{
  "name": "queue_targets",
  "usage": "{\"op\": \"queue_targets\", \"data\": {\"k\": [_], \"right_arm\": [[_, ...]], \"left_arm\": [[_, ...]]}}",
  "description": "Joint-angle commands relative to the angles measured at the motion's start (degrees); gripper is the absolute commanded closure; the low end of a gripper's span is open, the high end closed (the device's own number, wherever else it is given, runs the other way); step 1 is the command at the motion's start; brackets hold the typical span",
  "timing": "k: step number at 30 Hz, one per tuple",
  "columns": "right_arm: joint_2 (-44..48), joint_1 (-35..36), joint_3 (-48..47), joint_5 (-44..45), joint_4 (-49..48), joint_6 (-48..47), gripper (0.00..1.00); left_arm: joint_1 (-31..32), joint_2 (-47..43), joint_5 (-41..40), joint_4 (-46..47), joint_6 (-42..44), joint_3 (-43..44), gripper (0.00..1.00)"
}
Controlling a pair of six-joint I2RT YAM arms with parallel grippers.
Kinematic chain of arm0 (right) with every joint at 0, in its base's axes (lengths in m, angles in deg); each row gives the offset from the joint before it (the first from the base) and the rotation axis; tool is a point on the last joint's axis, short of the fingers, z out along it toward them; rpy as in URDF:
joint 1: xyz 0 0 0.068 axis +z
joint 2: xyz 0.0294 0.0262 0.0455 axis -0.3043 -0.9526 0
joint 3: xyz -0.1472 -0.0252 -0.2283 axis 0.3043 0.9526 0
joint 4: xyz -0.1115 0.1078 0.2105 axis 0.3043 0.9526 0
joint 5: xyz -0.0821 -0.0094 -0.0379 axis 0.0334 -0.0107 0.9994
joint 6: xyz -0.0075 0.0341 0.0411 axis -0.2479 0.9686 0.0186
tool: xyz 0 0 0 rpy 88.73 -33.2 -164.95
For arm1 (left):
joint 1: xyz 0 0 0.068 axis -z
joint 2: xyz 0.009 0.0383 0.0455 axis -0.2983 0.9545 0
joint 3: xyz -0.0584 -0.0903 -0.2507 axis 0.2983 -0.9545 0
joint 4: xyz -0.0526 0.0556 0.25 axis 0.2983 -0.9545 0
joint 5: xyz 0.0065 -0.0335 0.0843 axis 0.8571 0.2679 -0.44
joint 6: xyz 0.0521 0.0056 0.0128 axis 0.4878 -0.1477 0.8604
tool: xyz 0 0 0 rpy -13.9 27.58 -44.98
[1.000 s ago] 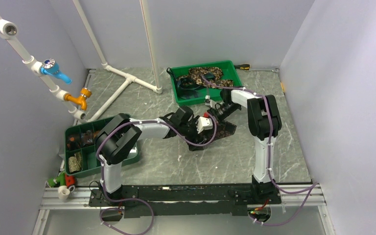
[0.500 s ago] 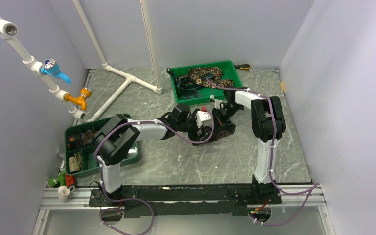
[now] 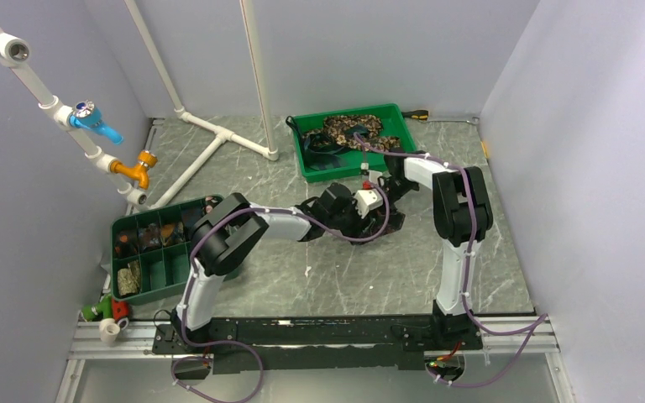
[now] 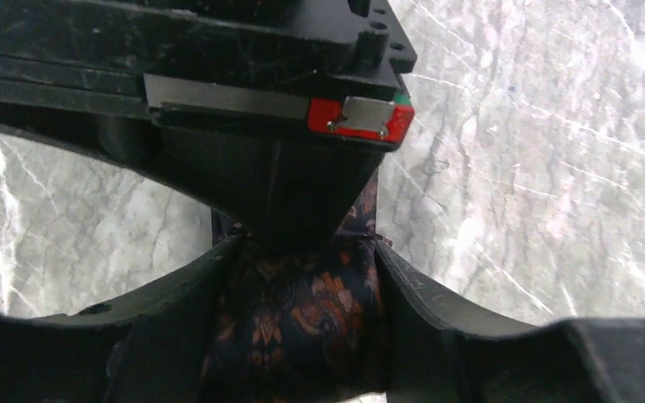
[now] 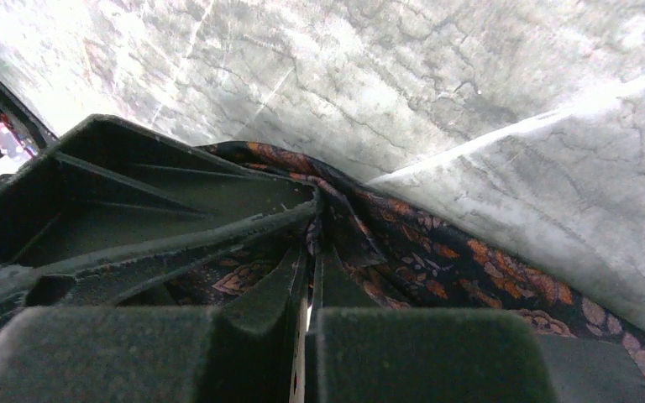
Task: Roll the ties
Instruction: Roll the tie at the center of the board.
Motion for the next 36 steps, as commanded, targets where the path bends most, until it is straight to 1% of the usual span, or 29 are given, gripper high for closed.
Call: {"op": "queue_targets", "data": {"k": [1, 2, 5, 6, 7, 9, 10, 11, 13, 15, 16, 17, 18, 19, 20, 21, 22, 23, 25, 26, 27, 29, 32, 36], "right_arm": [[-0.16, 0.45, 2.87, 7.53, -7.6, -0.77, 1.0], [0.61, 0.49, 3.48, 6.54, -7.89, -0.27, 1.0], [2.99, 0.17, 4.85, 2.39, -7.36, 1.63, 1.0], [3.94, -0.12, 5.26, 1.33, -6.95, 2.51, 0.96], [5.06, -0.73, 5.65, -0.53, -6.56, 3.04, 0.86], [7.57, -2.87, 6.26, -4.58, -5.82, 3.67, 0.63], [8.8, -3.62, 6.2, -5.89, -5.33, 3.79, 0.55], [10.25, -4.41, 5.68, -7.39, -4.47, 3.53, 0.51], [13.69, -4.97, 4.44, -7.88, -3.46, 2.89, 0.5], [20.0, -4.61, 4.56, -4.25, -5.47, 2.34, 0.49], [23.79, -4.47, 5.59, -2.0, -7.78, 2.09, 0.44], [27.17, -4.56, 7.52, -0.15, -10.7, 2.37, 0.34], [30.09, -4.62, 10.29, 2.36, -14.85, 3.75, 0.14], [32.07, -4.51, 13.33, 5.93, -19.14, 6.55, 0.02], [32.61, -4.69, 15.02, 7.41, -20.89, 7.1, 0.01], [31.78, -5.52, 15.23, 4.21, -19.95, 5.32, 0.01], [29.52, -6.58, 14.28, -1.42, -17.22, 3.18, 0.01], [26.76, -7.43, 12.85, -6.89, -13.82, 2.03, 0.06], [22.14, -7.22, 11.46, -13.65, -9.64, 2.03, 0.2], [21.02, -6.83, 12.18, -15.65, -10.3, 3.14, 0.23], [20.49, -6.49, 13.25, -17.47, -11.78, 4.78, 0.24], [19.96, -5.31, 14.94, -18.85, -16.51, 8.58, 0.25], [18.1, -3.31, 15.99, -19.92, -20.54, 14.14, 0.3], [15.29, -0.65, 16.37, -20.43, -24.71, 17.66, 0.33]], "left_arm": [[-0.03, 2.5, -6.32, -5.23, 2.3, 1.05, 0.55], [0.01, 2.64, -6.12, -6.6, 4.06, 0.52, 0.63], [-0.43, 1.43, -3.72, -10.89, 9.12, -2.53, 0.71], [-0.81, 0.46, -2.45, -11.52, 10.91, -4.44, 0.72], [-1.16, -0.59, -0.9, -11.86, 12.86, -6.32, 0.73], [-1.83, -2.45, 1.51, -13.28, 16.25, -9.38, 0.74], [-2.29, -3.17, 3.22, -13.88, 17.69, -10.75, 0.74], [-2.68, -3.92, 4.51, -14.47, 19.21, -12.08, 0.74], [-3.18, -4.92, 6.75, -15.17, 21.93, -13.41, 0.73], [-3.39, -5.56, 7.69, -15.56, 23.51, -14.04, 0.73], [-3.63, -5.71, 8.5, -15.52, 24.03, -14.23, 0.73], [-3.92, -5.69, 9.18, -15.44, 24.25, -14.33, 0.72], [-4.2, -5.68, 10.0, -15.23, 24.35, -14.36, 0.72], [-4.78, -5.77, 11.12, -14.77, 24.55, -14.61, 0.72], [-5.11, -5.8, 11.82, -14.13, 25.02, -14.87, 0.71], [-5.23, -5.84, 12.11, -13.7, 25.25, -14.94, 0.71], [-5.31, -5.85, 12.49, -13.34, 25.53, -14.98, 0.7], [-5.4, -5.87, 13.02, -13.03, 26.0, -15.02, 0.7], [-5.56, -5.87, 13.28, -12.04, 26.4, -15.26, 0.7], [-5.62, -5.79, 13.83, -11.92, 26.54, -15.16, 0.7], [-5.59, -5.58, 13.99, -11.88, 26.84, -15.17, 0.69], [-5.76, -5.06, 14.06, -12.14, 26.6, -14.7, 0.69], [-6.07, -4.56, 14.21, -12.62, 25.54, -14.23, 0.7], [-6.18, -4.42, 14.55, -12.35, 24.81, -14.36, 0.69]]}}
